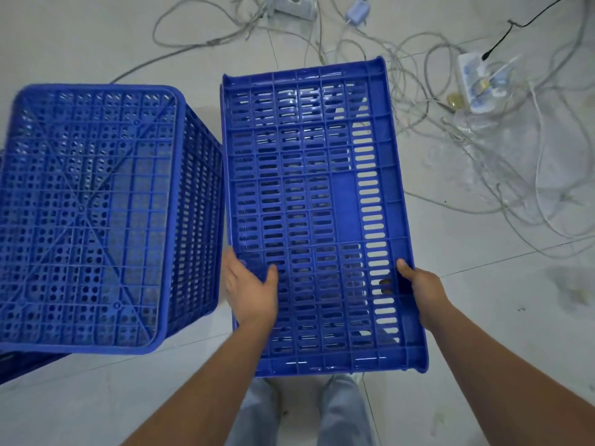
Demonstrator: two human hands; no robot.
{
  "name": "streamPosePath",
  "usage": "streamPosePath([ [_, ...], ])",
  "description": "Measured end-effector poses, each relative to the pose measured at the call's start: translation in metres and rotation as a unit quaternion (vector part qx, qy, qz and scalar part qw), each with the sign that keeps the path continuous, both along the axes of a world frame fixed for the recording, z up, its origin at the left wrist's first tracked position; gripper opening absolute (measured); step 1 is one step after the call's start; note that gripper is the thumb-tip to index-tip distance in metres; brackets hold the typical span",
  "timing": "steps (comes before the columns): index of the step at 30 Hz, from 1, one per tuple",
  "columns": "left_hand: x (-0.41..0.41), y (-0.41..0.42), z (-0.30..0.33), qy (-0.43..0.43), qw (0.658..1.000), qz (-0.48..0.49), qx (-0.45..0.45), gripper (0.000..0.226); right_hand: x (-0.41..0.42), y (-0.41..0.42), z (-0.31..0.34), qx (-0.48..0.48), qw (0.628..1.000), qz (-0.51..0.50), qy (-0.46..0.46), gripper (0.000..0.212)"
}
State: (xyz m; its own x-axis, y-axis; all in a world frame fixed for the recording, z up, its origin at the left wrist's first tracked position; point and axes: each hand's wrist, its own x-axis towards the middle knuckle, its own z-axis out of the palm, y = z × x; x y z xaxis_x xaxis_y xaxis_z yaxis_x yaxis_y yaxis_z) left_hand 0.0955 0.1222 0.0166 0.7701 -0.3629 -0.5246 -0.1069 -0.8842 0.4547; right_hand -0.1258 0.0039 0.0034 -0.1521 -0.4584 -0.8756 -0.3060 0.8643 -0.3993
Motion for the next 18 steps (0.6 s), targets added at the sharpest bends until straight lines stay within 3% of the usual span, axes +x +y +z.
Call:
streamPosePath([
  [3, -0.024, 0.004, -0.004, -0.059, 0.991, -0.082, 0.087, 0.082, -0.005, 0.002, 0.003, 0.020, 0.999, 0.006, -0.038, 0.034],
  [7, -0.030, 0.001, -0.003, -0.062, 0.986, -0.114, 0.107, 0.073, -0.009, 0.006, 0.004, 0.012, 0.998, -0.002, -0.064, 0.031],
  [14, -0.068, -0.004, 0.011, -0.019, 0.947, -0.317, 0.046, 0.063, -0.016, 0.010, 0.006, 0.022, 0.994, -0.040, -0.100, 0.047],
  [18, -0.106, -0.034, 0.016, -0.138, 0.894, -0.424, -0.039, 0.051, -0.026, 0.006, -0.003, 0.041, 0.992, -0.078, -0.090, 0.060],
])
